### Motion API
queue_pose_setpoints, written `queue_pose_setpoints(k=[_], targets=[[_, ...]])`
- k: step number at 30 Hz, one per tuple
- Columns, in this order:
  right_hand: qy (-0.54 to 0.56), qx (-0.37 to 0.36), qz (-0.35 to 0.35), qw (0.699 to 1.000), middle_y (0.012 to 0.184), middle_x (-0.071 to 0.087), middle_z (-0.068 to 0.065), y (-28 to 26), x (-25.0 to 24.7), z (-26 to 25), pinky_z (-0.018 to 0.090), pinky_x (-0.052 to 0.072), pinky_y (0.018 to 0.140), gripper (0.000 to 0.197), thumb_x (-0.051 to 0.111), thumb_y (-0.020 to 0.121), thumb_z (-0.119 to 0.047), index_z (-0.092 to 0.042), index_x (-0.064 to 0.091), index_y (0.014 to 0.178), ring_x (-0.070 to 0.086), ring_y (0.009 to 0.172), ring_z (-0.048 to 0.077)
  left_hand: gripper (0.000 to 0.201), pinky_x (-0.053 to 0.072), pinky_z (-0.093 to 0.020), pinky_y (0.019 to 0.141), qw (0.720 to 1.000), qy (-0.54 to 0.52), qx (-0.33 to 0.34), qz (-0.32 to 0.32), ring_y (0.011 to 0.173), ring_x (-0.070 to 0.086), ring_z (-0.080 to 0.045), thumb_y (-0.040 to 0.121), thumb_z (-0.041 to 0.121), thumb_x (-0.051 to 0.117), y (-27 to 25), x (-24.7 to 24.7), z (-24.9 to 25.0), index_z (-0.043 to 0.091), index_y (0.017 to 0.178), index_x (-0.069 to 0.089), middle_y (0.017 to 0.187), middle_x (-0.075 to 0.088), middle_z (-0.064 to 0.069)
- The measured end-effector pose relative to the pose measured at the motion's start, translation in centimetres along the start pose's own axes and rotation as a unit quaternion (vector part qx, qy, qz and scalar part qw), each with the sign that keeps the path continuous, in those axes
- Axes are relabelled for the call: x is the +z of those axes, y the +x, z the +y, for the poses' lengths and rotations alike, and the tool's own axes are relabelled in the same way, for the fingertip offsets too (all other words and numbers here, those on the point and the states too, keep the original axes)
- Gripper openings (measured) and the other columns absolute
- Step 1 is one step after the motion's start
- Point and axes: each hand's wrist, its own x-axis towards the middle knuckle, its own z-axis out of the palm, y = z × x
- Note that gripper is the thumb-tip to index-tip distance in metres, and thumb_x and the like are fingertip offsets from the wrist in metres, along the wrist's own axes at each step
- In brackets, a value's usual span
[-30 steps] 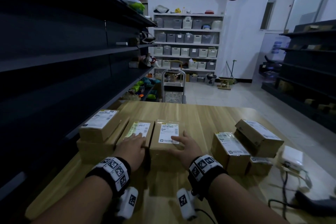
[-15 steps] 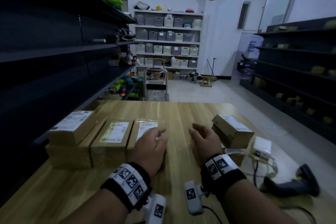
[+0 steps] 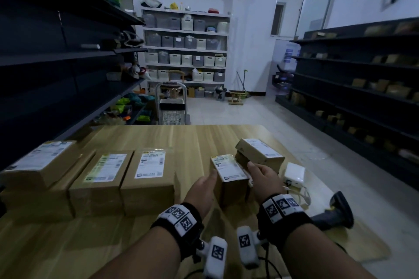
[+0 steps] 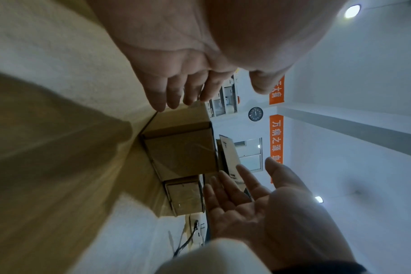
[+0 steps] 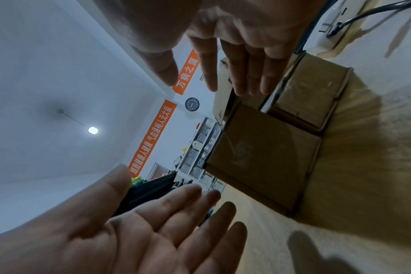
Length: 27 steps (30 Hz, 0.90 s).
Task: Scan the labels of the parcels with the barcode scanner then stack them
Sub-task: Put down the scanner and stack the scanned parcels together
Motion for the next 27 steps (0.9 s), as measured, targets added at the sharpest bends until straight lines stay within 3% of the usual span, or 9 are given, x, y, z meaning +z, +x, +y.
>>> queue_pose_setpoints(k=[4, 6, 8, 11, 13, 17, 21, 25, 27], targets=[[-0.014, 0.020, -0.019, 1.000, 0.089, 0.064, -0.014, 0.4, 0.1, 0.5, 0.027, 0.038, 0.064, 0.032, 0.053, 0.107, -0.049, -0.025, 0.074, 0.116, 0.056, 0.082, 0.005, 0.064, 0.040, -0.053, 0.125, 1.000, -0.018, -0.001, -0.012, 0.128, 0.063, -0.021, 0.075, 0.095, 0.048, -0.1, 0.6, 0.0, 0.040, 0.101, 0.069, 0.126, 0.072, 0.010], [-0.022, 0.017, -0.029, 0.999, 0.090, 0.066, -0.013, 0.0, 0.2, 0.4, 0.025, 0.037, 0.062, 0.029, 0.052, 0.107, -0.049, -0.029, 0.072, 0.111, 0.057, 0.081, 0.005, 0.046, 0.041, -0.049, 0.124, 0.999, -0.032, 0.003, -0.018, 0.117, 0.065, -0.011, 0.099, 0.079, 0.046, -0.4, 0.9, 0.1, 0.039, 0.101, 0.070, 0.116, 0.072, 0.017], [-0.016, 0.004, -0.034, 0.999, 0.095, 0.072, -0.008, -0.1, 0.3, 0.4, 0.027, 0.040, 0.065, 0.032, 0.054, 0.107, -0.045, -0.023, 0.077, 0.114, 0.061, 0.083, 0.009, 0.040, 0.043, -0.043, 0.121, 0.999, -0.036, 0.009, -0.020, 0.113, 0.064, -0.003, 0.107, 0.067, 0.043, -0.4, 1.1, -0.2, 0.039, 0.102, 0.071, 0.117, 0.073, 0.019], [0.019, -0.008, -0.031, 0.999, 0.094, 0.075, -0.006, -0.7, 0.5, 0.1, 0.028, 0.046, 0.069, 0.031, 0.057, 0.106, -0.040, -0.019, 0.079, 0.110, 0.066, 0.086, 0.011, 0.037, 0.048, -0.034, 0.108, 0.998, -0.039, 0.037, -0.013, 0.109, 0.064, 0.003, 0.108, 0.065, 0.044, -0.9, 0.8, 0.1, 0.040, 0.102, 0.070, 0.119, 0.074, 0.019], [0.040, -0.017, -0.023, 0.999, 0.098, 0.078, -0.003, -0.9, 0.8, -0.1, 0.037, 0.056, 0.084, 0.027, 0.059, 0.105, -0.042, -0.023, 0.079, 0.104, 0.070, 0.091, 0.015, 0.038, 0.051, -0.027, 0.096, 0.997, -0.026, 0.066, -0.005, 0.105, 0.066, 0.004, 0.106, 0.067, 0.043, -1.6, 0.4, 0.8, 0.040, 0.104, 0.070, 0.112, 0.074, 0.022], [0.092, -0.045, -0.013, 0.995, 0.094, 0.081, -0.004, -2.0, 2.1, -2.0, 0.053, 0.061, 0.094, 0.027, 0.062, 0.097, -0.047, -0.026, 0.078, 0.098, 0.075, 0.094, 0.020, 0.073, 0.055, -0.035, 0.105, 0.990, 0.021, 0.136, 0.028, 0.109, 0.074, -0.003, 0.092, 0.091, 0.038, -3.3, -1.3, 2.5, 0.037, 0.126, 0.074, 0.117, 0.081, 0.013], [0.139, -0.084, -0.045, 0.986, 0.098, 0.081, 0.001, -3.8, 4.6, -5.4, 0.052, 0.061, 0.096, 0.021, 0.063, 0.101, -0.040, -0.025, 0.076, 0.097, 0.077, 0.096, 0.021, 0.075, 0.057, -0.020, 0.092, 0.976, 0.058, 0.200, 0.070, 0.098, 0.075, 0.005, 0.099, 0.081, 0.031, -5.7, -4.9, 5.3, 0.031, 0.135, 0.072, 0.112, 0.080, 0.013], [0.195, -0.096, -0.097, 0.971, 0.106, 0.081, 0.004, -5.6, 8.6, -8.5, 0.046, 0.062, 0.098, 0.025, 0.063, 0.103, -0.035, -0.016, 0.077, 0.112, 0.077, 0.102, 0.020, 0.083, 0.058, -0.033, 0.099, 0.975, 0.052, 0.179, 0.122, 0.109, 0.074, -0.008, 0.090, 0.090, 0.031, -8.0, -9.7, 7.4, 0.034, 0.139, 0.069, 0.118, 0.079, 0.012], [0.216, -0.100, -0.121, 0.964, 0.102, 0.083, 0.005, -6.5, 11.1, -9.8, 0.049, 0.063, 0.097, 0.023, 0.064, 0.101, -0.032, -0.014, 0.078, 0.108, 0.079, 0.101, 0.023, 0.087, 0.057, -0.024, 0.086, 0.970, 0.064, 0.182, 0.151, 0.108, 0.073, -0.009, 0.088, 0.092, 0.029, -9.0, -12.6, 8.0, 0.034, 0.137, 0.070, 0.117, 0.078, 0.012]])
